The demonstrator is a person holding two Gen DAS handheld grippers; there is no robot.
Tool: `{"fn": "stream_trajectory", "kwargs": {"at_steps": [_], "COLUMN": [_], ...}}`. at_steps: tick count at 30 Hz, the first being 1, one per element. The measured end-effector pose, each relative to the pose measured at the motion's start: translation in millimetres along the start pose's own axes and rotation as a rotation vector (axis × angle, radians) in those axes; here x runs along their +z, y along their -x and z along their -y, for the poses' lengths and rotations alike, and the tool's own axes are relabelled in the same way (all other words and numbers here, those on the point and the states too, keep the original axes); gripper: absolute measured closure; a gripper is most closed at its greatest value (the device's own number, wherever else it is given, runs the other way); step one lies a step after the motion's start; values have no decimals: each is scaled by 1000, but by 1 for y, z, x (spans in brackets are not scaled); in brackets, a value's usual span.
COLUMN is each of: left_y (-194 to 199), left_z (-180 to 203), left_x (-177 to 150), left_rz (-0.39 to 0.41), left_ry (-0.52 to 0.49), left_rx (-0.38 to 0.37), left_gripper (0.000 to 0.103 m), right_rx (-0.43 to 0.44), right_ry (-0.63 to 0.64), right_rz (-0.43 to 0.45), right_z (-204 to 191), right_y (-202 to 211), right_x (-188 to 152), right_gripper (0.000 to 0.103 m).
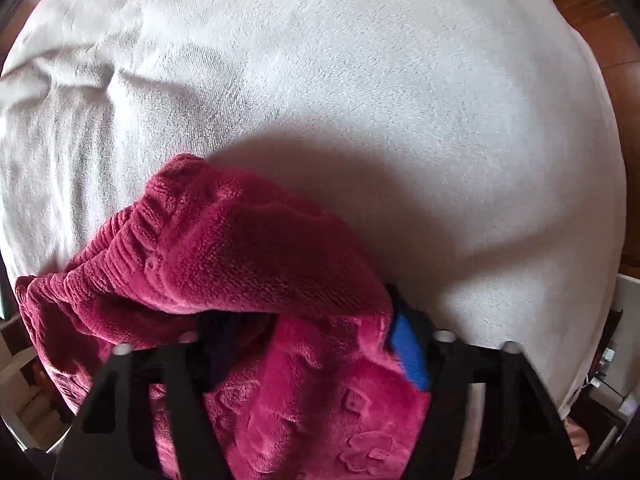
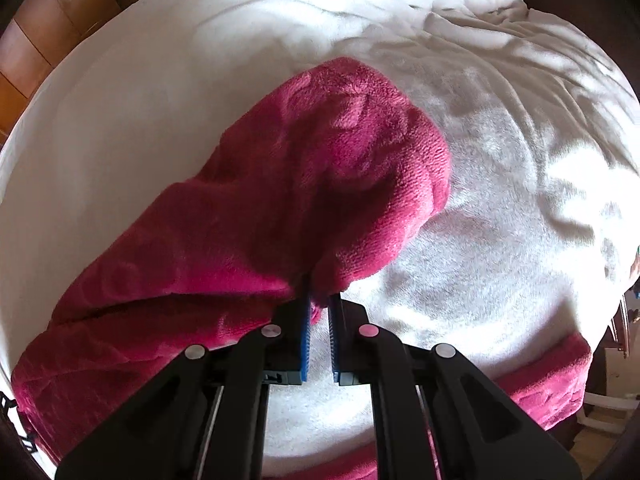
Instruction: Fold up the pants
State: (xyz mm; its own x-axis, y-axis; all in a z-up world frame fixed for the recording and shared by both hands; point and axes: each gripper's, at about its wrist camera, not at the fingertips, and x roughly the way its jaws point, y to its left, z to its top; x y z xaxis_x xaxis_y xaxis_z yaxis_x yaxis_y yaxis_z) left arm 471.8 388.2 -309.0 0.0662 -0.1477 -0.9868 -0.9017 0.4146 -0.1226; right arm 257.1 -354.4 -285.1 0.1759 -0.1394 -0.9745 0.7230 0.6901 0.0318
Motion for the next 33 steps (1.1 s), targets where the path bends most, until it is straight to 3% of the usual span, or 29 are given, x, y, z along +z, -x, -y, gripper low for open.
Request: {"fn": "stream_trajectory", "kwargs": {"at_steps": [1,3,6,11,15,19,21,25,33], "left_y": [2,8,23,55,68,82,89,118,159], "left_z": [-3,-12,-31,-76,-112,-156,-188,-197,-260], "left_x": [1,0,-5,-7,-9,-24,-37,-59,-113], "left_rz": [-2,-19,-25,-53,-78,-87,-87,-78,-35], "left_ry": [1,-3,-26,-109,-166,-194,-210,-224,-229], "left_rx": [-10,-71,-155,-293,-333,-371,-381,-384,-349], "left_gripper": [65,82,88,90,91,91,91,92,93], "right_rx": [-1,-6,-2,18,29,22,20,36,88], "right_ry": [0,0,-12,-27,-60,-85,-94,-108,-109], "right_rz": [7,24,58,142,203,200,198,198,183], "right_z": [0,2,3,2,10,27,37,67,144], "right_y": [2,4,15,57,95,107,112,119,133], "right_x": [0,4,10,7,-7,-22,-31,-42,-81], "right_gripper": [96,96,96,97,97,97,97,98,98]}}
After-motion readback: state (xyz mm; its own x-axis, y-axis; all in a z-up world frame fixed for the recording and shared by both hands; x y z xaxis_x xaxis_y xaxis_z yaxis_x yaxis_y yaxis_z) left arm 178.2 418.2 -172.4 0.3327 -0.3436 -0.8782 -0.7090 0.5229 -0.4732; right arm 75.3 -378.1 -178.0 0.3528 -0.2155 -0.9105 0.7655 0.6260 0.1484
